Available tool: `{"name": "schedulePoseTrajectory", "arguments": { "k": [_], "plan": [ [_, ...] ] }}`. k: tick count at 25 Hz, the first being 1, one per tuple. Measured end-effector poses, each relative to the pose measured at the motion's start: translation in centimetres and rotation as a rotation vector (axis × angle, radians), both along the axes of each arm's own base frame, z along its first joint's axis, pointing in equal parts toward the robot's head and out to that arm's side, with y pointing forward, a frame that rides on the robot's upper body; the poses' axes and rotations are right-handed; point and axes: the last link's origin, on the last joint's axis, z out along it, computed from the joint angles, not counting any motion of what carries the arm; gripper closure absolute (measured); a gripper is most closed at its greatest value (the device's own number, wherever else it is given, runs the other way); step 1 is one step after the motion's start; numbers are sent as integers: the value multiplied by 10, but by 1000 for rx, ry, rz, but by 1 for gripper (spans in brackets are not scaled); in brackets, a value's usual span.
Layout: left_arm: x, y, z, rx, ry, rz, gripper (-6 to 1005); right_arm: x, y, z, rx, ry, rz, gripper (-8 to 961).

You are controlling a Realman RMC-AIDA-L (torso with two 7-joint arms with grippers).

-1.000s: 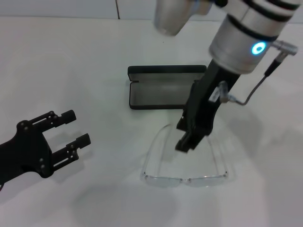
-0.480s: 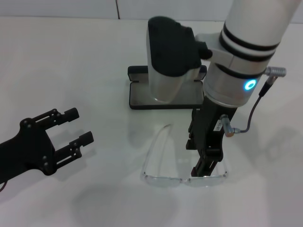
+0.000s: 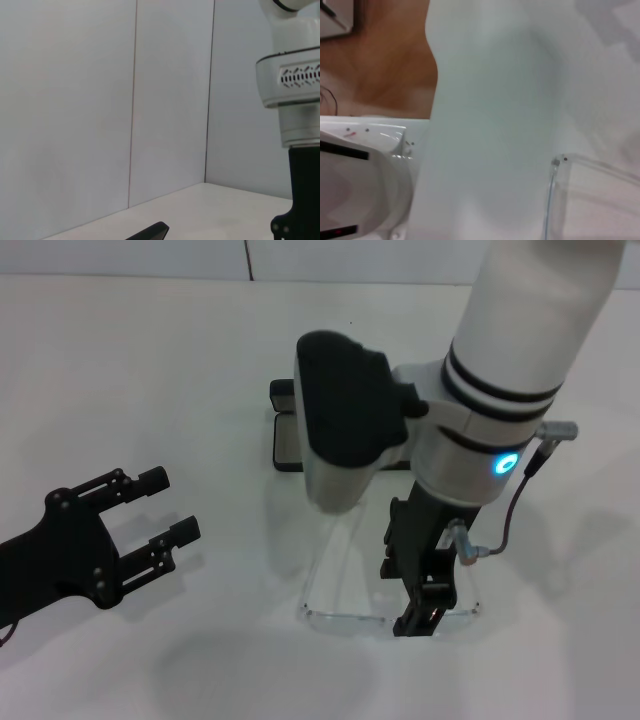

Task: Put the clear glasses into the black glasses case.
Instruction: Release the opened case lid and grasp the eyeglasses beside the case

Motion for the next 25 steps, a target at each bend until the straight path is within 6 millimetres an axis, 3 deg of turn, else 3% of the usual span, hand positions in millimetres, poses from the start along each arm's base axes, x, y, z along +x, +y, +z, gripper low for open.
{"name": "schedulePoseTrajectory", "arguments": {
  "k": [25],
  "plan": [
    [1, 0, -6, -14, 11, 2, 427, 23, -7, -35, 17, 16, 31, 475]
  ]
}}
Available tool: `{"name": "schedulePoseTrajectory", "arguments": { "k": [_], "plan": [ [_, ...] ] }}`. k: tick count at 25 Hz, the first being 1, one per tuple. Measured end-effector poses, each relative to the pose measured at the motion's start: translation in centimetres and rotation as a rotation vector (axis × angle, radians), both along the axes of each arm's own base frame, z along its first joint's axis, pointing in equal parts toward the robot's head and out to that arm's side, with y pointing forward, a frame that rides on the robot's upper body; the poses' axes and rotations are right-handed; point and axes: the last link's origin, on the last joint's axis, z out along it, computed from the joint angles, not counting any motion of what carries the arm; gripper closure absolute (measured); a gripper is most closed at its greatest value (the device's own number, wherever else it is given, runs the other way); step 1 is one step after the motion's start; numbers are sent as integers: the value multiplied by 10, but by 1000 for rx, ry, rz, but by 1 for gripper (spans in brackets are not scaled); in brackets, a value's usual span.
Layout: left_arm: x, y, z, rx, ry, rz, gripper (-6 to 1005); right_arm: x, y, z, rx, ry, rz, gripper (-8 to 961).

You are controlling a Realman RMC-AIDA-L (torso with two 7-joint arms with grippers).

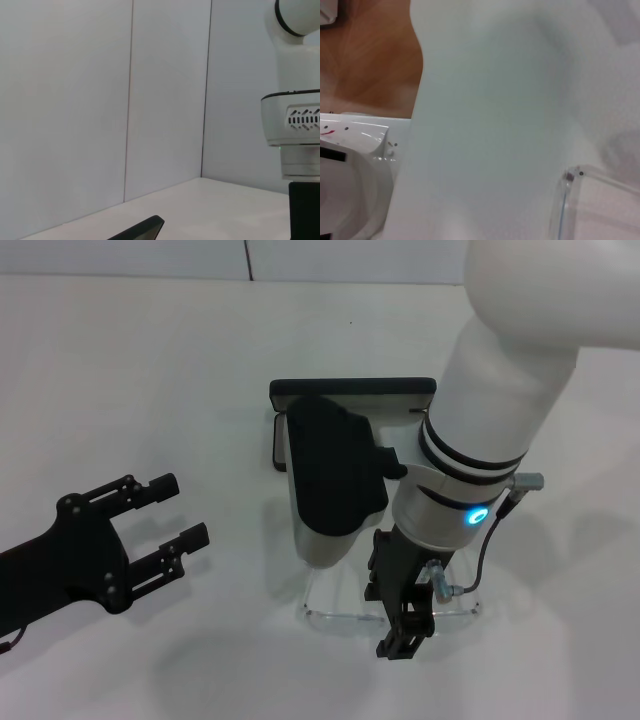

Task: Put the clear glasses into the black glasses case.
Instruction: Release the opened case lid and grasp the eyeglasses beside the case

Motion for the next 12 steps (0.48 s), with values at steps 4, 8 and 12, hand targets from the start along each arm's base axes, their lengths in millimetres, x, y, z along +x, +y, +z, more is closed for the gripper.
{"name": "schedulePoseTrajectory", "arguments": {
  "k": [4, 8, 12],
  "plan": [
    [0, 0, 0, 0, 2, 1, 429, 1, 0, -1, -3, -1, 8, 488],
    [0, 1, 0, 0, 3, 0, 431, 2, 0, -2, 0, -2, 8, 501],
    [0, 1, 0, 1, 3, 0, 432, 5, 2, -1, 11, 0, -1, 573]
  ]
}}
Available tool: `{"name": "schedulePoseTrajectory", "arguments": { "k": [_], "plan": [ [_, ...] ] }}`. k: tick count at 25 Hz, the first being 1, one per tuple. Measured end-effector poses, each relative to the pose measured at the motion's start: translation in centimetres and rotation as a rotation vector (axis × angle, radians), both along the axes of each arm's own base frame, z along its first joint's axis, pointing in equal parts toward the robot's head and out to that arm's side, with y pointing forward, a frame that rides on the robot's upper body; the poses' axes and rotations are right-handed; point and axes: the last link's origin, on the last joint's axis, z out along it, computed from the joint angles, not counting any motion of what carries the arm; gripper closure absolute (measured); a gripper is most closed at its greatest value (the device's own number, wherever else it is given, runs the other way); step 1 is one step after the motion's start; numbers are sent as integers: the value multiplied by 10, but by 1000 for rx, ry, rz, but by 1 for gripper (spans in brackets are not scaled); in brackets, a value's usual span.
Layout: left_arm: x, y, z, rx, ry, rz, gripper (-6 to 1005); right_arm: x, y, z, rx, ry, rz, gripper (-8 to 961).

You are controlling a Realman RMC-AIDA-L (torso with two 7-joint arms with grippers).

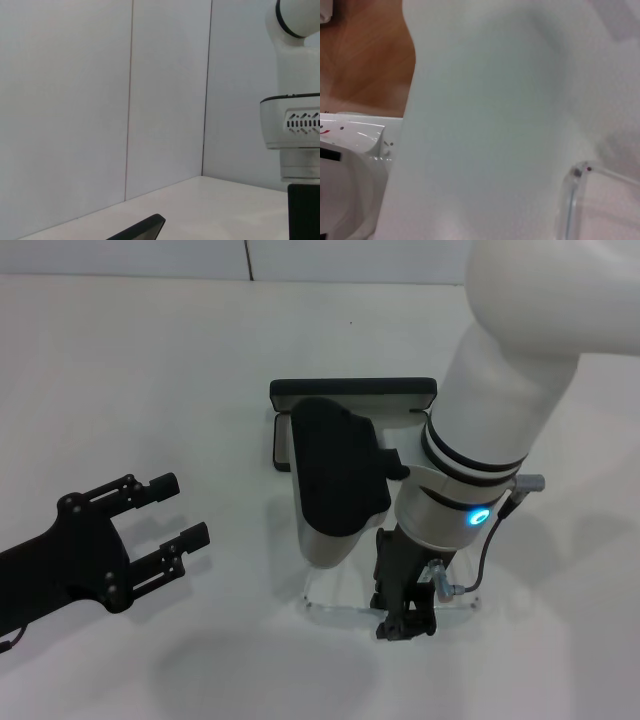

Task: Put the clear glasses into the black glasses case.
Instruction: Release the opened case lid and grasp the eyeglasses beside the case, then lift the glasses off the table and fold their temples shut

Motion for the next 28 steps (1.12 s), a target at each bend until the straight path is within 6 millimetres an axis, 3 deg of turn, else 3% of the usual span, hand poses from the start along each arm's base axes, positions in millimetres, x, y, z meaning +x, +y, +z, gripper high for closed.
{"name": "schedulePoseTrajectory", "arguments": {
  "k": [6, 13, 23, 28],
  "plan": [
    [0, 0, 0, 1, 1, -2, 435, 0, -1, 6, -6, -3, -34, 711],
    [-2, 0, 5, 23, -4, 11, 438, -2, 5, 37, 15, 97, -163, 830],
    [-4, 1, 11, 58, -19, 28, 443, -1, 8, 78, 64, 256, -226, 834],
    [-1, 2, 14, 68, -41, 14, 445, 5, 6, 99, 68, 437, -196, 834]
  ]
}}
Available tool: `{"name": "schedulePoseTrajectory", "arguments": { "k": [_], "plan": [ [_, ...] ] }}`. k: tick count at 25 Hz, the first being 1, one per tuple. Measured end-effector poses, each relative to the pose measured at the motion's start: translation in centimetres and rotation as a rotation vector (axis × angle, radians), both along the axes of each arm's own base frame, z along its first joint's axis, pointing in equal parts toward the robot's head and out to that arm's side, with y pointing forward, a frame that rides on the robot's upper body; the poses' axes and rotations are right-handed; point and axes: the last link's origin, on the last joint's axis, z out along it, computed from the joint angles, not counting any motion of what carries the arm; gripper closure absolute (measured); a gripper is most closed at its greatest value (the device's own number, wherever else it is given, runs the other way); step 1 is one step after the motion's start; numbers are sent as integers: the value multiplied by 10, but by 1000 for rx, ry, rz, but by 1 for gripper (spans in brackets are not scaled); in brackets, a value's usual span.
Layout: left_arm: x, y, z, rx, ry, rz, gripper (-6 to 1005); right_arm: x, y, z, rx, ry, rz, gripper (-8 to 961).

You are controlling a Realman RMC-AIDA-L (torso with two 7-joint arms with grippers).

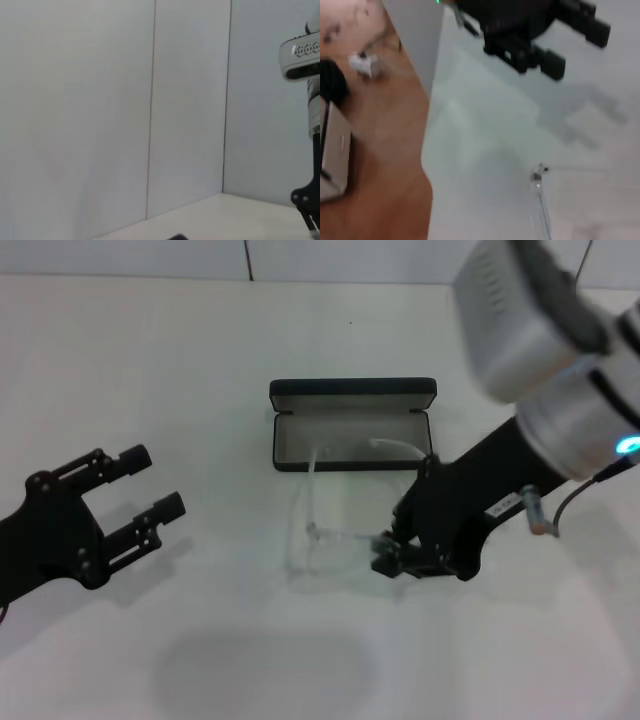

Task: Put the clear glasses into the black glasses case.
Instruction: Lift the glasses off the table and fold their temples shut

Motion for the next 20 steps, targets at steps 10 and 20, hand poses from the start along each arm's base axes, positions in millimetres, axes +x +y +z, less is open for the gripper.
{"name": "schedulePoseTrajectory", "arguments": {
  "k": [10, 20],
  "plan": [
    [13, 1, 10, 37, -81, -67, 449, 28, -10, 37, 21, 415, 39, 834],
    [60, 27, 16, -9, -213, -252, 454, 75, -24, 32, -7, 833, 60, 834]
  ]
}}
